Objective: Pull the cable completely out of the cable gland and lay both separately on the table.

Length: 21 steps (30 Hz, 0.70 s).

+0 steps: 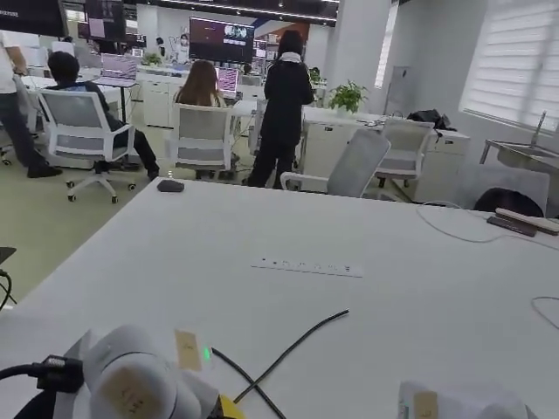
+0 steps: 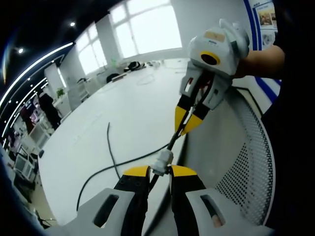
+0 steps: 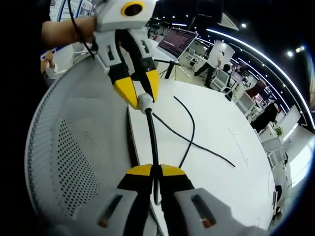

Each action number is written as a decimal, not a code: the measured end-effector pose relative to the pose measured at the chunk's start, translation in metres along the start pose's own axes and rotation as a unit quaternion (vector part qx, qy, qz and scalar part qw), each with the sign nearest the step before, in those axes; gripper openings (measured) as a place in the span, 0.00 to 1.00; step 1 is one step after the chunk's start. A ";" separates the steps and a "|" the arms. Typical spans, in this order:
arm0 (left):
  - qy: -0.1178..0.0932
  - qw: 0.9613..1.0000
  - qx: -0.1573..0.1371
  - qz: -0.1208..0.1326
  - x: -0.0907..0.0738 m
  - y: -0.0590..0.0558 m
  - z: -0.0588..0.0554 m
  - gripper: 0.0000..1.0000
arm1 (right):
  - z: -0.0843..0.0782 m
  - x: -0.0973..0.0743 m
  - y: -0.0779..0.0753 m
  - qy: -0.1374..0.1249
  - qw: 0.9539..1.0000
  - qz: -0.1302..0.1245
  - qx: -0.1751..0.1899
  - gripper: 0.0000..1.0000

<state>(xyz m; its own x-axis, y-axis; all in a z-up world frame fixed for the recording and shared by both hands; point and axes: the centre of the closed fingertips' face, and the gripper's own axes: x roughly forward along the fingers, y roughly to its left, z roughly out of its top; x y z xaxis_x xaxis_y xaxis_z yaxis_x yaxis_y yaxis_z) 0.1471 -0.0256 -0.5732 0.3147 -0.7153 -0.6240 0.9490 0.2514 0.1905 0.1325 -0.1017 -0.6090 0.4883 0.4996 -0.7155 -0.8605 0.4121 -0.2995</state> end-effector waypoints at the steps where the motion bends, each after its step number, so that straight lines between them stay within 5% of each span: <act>1: -0.001 1.000 -0.003 0.002 -0.001 0.001 0.000 0.17 | -0.005 -0.001 -0.002 0.009 1.000 -0.001 0.000 0.03; 14: -0.009 1.000 -0.015 0.006 -0.003 0.004 -0.001 0.17 | -0.062 -0.012 -0.026 0.101 0.994 -0.011 0.038 0.03; 18: -0.007 1.000 -0.020 0.008 -0.003 0.005 -0.001 0.17 | -0.060 -0.010 -0.018 0.111 0.993 0.010 0.040 0.05; 21: -0.008 1.000 -0.020 0.008 -0.002 0.005 0.001 0.17 | -0.043 -0.007 -0.010 0.101 0.994 0.017 0.033 0.18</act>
<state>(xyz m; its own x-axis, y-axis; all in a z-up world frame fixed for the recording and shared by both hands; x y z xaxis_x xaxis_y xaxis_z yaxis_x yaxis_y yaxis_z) 0.1511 -0.0230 -0.5703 0.3312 -0.7206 -0.6091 0.9420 0.2894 0.1698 0.1313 -0.1415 -0.6283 0.4137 0.3531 -0.8391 -0.8615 0.4498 -0.2355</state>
